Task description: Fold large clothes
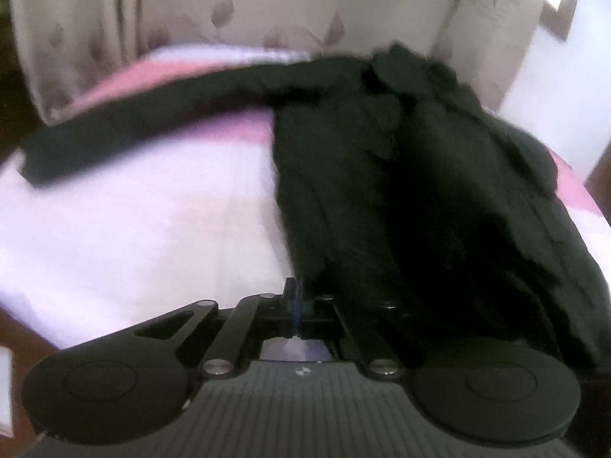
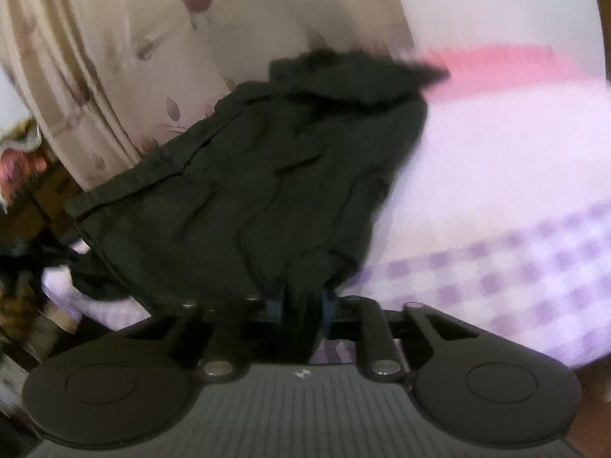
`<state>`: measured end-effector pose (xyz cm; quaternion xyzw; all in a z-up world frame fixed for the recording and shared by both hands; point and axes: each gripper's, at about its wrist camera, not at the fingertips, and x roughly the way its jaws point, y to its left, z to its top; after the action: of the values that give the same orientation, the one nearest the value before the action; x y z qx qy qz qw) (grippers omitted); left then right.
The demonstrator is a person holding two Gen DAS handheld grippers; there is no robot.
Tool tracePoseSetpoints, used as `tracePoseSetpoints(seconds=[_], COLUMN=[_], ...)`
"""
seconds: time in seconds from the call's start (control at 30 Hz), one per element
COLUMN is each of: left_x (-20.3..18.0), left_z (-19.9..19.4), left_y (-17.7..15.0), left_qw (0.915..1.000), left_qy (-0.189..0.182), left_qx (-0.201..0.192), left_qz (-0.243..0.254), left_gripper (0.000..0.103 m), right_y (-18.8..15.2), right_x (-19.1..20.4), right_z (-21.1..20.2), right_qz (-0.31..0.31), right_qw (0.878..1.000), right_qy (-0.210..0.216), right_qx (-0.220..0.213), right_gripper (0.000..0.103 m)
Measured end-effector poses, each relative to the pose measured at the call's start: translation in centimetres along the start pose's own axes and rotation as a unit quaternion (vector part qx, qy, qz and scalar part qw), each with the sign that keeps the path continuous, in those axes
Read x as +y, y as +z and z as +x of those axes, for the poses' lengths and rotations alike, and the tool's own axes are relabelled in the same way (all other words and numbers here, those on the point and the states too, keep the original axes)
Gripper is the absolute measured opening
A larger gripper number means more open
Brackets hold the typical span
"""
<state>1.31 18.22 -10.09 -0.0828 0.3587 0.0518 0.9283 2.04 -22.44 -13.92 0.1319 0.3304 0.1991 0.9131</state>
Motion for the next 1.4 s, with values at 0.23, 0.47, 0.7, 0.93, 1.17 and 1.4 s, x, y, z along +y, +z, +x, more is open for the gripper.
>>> tracePoseSetpoints(seconds=[0.23,0.47,0.7,0.93,1.17,1.4], left_x=[2.1,1.0,-1.9,-2.3,0.4,1.9], left_z=[-5.3,-4.2,-3.5,-3.0,-1.5,-0.6], left_y=[1.2,1.3,2.0,1.5,1.5,0.9], left_qw=[0.9946,0.997,0.9925,0.9907,0.9943,0.9957], left_qy=[0.077,0.044,0.008,0.008,0.026,0.051], left_qx=[-0.07,-0.062,-0.122,-0.136,-0.102,-0.078], left_qz=[-0.007,0.014,-0.004,0.003,-0.014,-0.004], left_gripper=[0.0,0.002,0.06,0.081,0.081,0.084], right_y=[2.5,7.6,16.2,19.8,20.5,27.2], right_x=[-2.3,-2.9,6.9,13.7,13.0,0.3], right_z=[-5.7,-7.0,5.3,23.0,32.8,17.3], right_qz=[-0.075,-0.068,-0.248,-0.371,-0.471,-0.275], right_qw=[0.989,0.991,0.965,0.926,0.867,0.933], right_qy=[-0.125,-0.094,-0.023,-0.062,-0.16,-0.206], right_qx=[-0.008,-0.062,-0.086,-0.039,0.024,-0.107], right_gripper=[0.003,0.019,0.095,0.093,0.01,0.008])
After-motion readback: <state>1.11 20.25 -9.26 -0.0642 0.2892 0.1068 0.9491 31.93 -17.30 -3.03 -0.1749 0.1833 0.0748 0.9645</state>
